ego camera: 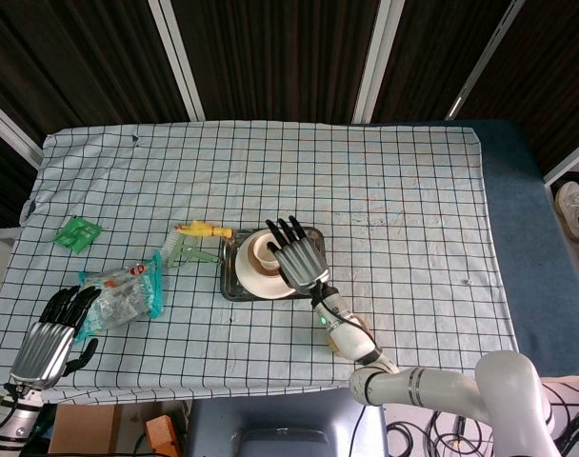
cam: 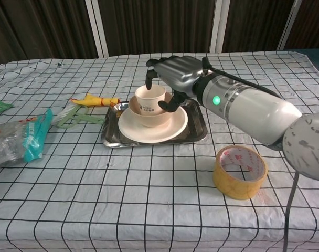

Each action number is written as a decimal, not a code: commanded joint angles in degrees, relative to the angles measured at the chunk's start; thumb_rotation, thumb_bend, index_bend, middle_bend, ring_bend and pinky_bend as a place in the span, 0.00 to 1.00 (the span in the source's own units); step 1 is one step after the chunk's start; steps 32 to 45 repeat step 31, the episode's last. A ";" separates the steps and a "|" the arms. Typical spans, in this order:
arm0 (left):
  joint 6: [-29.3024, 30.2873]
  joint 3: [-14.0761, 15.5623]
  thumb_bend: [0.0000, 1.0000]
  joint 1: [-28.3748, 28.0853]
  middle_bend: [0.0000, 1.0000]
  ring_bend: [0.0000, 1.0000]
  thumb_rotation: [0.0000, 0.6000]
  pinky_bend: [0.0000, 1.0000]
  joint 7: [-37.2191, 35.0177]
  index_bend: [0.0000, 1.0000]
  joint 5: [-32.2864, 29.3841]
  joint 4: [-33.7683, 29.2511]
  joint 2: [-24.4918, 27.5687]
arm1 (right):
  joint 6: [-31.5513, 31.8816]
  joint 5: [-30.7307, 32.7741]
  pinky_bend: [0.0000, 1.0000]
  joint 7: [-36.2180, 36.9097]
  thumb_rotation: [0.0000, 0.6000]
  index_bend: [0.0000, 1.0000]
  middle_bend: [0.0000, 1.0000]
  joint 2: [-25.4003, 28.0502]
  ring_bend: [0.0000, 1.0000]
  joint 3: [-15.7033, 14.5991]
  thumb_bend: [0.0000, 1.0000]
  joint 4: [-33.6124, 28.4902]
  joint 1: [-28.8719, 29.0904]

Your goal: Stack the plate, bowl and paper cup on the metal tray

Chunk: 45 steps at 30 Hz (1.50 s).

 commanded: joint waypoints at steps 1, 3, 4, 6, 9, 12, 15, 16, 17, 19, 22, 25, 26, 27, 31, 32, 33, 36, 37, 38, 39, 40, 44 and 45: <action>0.17 0.07 0.41 0.07 0.08 0.03 1.00 0.09 0.06 0.00 0.18 -0.04 0.03 | 2.12 -2.71 0.00 2.10 1.00 0.21 0.00 3.72 0.00 -1.47 0.39 -4.92 -2.06; 0.30 0.13 0.41 0.14 0.08 0.02 1.00 0.08 0.11 0.00 0.30 -0.13 0.05 | 4.64 -4.97 0.00 3.07 1.00 0.16 0.00 6.65 0.00 -2.64 0.39 -8.93 -4.04; 0.39 0.15 0.41 0.18 0.08 0.02 1.00 0.08 0.21 0.00 0.39 -0.17 0.07 | 7.19 -7.11 0.00 3.43 1.00 0.14 0.00 8.83 0.00 -3.86 0.39 -11.76 -5.81; 0.55 0.20 0.41 0.27 0.08 0.03 1.00 0.08 0.47 0.00 0.49 -0.29 0.12 | 11.38 -10.51 0.00 4.39 1.00 0.08 0.00 12.65 0.00 -6.49 0.39 -16.73 -9.28; 0.98 0.34 0.41 0.53 0.08 0.03 1.00 0.08 0.83 0.00 0.75 -0.58 0.27 | 19.65 -17.11 0.00 5.54 1.00 0.04 0.00 21.08 0.00 -13.53 0.39 -24.77 -17.02; 3.11 0.24 0.41 0.75 0.08 0.02 1.00 0.08 -0.03 0.00 2.65 0.18 -0.08 | 26.94 -21.99 0.00 8.23 1.00 0.04 0.00 29.64 0.00 -20.94 0.38 -27.85 -25.01; 5.19 0.29 0.41 0.73 0.07 0.00 1.00 0.07 -0.98 0.00 5.10 1.90 -0.96 | 31.61 -21.08 0.00 14.67 1.00 0.04 0.00 34.49 0.00 -25.88 0.38 -25.23 -32.84; 5.27 0.33 0.41 0.72 0.07 0.00 1.00 0.07 -0.97 0.00 5.30 2.12 -1.13 | 32.28 -20.39 0.00 16.39 1.00 0.04 0.00 35.25 0.00 -26.80 0.38 -24.24 -34.67; 5.19 0.40 0.41 0.72 0.07 0.00 1.00 0.07 -0.77 0.00 5.35 2.22 -1.24 | 32.96 -20.16 0.00 17.99 1.00 0.03 0.00 35.85 0.00 -27.64 0.38 -22.94 -36.33; 4.31 0.75 0.41 0.68 0.07 0.00 1.00 0.07 -0.06 0.00 5.08 1.92 -1.18 | 34.99 -19.98 0.00 21.49 1.00 0.02 0.00 36.65 0.00 -28.91 0.38 -19.87 -40.02; 2.70 1.26 0.41 0.51 0.07 0.00 1.00 0.07 0.86 0.00 4.47 0.51 -0.56 | 37.41 -20.04 0.00 24.00 1.00 0.01 0.00 37.59 0.00 -28.75 0.38 -18.01 -43.34; 2.21 1.32 0.41 0.50 0.07 0.00 1.00 0.07 2.07 0.00 4.18 -0.37 -0.39 | 39.76 -22.36 0.00 26.93 1.00 0.01 0.00 38.11 0.00 -27.13 0.38 -17.52 -44.53; 2.14 1.30 0.41 0.53 0.07 0.00 1.00 0.07 2.28 0.00 4.06 -0.54 -0.39 | 39.80 -22.60 0.00 26.90 1.00 0.01 0.00 38.07 0.00 -26.85 0.38 -17.19 -44.80; 2.07 1.32 0.41 0.56 0.07 0.00 1.00 0.07 2.42 0.00 3.95 -0.68 -0.36 | 39.44 -22.85 0.00 26.99 1.00 0.01 0.00 38.17 0.00 -26.75 0.38 -17.06 -44.96; 1.95 1.12 0.41 0.64 0.07 0.00 1.00 0.07 2.64 0.00 3.40 -0.96 -0.24 | 37.83 -23.51 0.00 27.79 1.00 0.00 0.00 38.71 0.00 -25.76 0.38 -17.25 -45.42; 1.95 1.12 0.41 0.64 0.07 0.00 1.00 0.07 2.64 0.00 3.40 -0.96 -0.24 | 37.83 -23.51 0.00 27.79 1.00 0.00 0.00 38.71 0.00 -25.76 0.38 -17.25 -45.42; 1.95 1.12 0.41 0.64 0.07 0.00 1.00 0.07 2.64 0.00 3.40 -0.96 -0.24 | 37.83 -23.51 0.00 27.79 1.00 0.00 0.00 38.71 0.00 -25.76 0.38 -17.25 -45.42; 1.95 1.12 0.41 0.64 0.07 0.00 1.00 0.07 2.64 0.00 3.40 -0.96 -0.24 | 37.83 -23.51 0.00 27.79 1.00 0.00 0.00 38.71 0.00 -25.76 0.38 -17.25 -45.42; 1.95 1.12 0.41 0.64 0.07 0.00 1.00 0.07 2.64 0.00 3.40 -0.96 -0.24 | 37.83 -23.51 0.00 27.79 1.00 0.00 0.00 38.71 0.00 -25.76 0.38 -17.25 -45.42; 1.95 1.12 0.41 0.64 0.07 0.00 1.00 0.07 2.64 0.00 3.40 -0.96 -0.24 | 37.83 -23.51 0.00 27.79 1.00 0.00 0.00 38.71 0.00 -25.76 0.38 -17.25 -45.42; 1.95 1.12 0.41 0.64 0.07 0.00 1.00 0.07 2.64 0.00 3.40 -0.96 -0.24 | 37.83 -23.51 0.00 27.79 1.00 0.00 0.00 38.71 0.00 -25.76 0.38 -17.25 -45.42; 1.95 1.12 0.41 0.64 0.07 0.00 1.00 0.07 2.64 0.00 3.40 -0.96 -0.24 | 37.83 -23.51 0.00 27.79 1.00 0.00 0.00 38.71 0.00 -25.76 0.38 -17.25 -45.42; 1.95 1.12 0.41 0.64 0.07 0.00 1.00 0.07 2.64 0.00 3.40 -0.96 -0.24 | 37.83 -23.51 0.00 27.79 1.00 0.00 0.00 38.71 0.00 -25.76 0.38 -17.25 -45.42; 1.95 1.12 0.41 0.64 0.07 0.00 1.00 0.07 2.64 0.00 3.40 -0.96 -0.24 | 37.83 -23.51 0.00 27.79 1.00 0.00 0.00 38.71 0.00 -25.76 0.38 -17.25 -45.42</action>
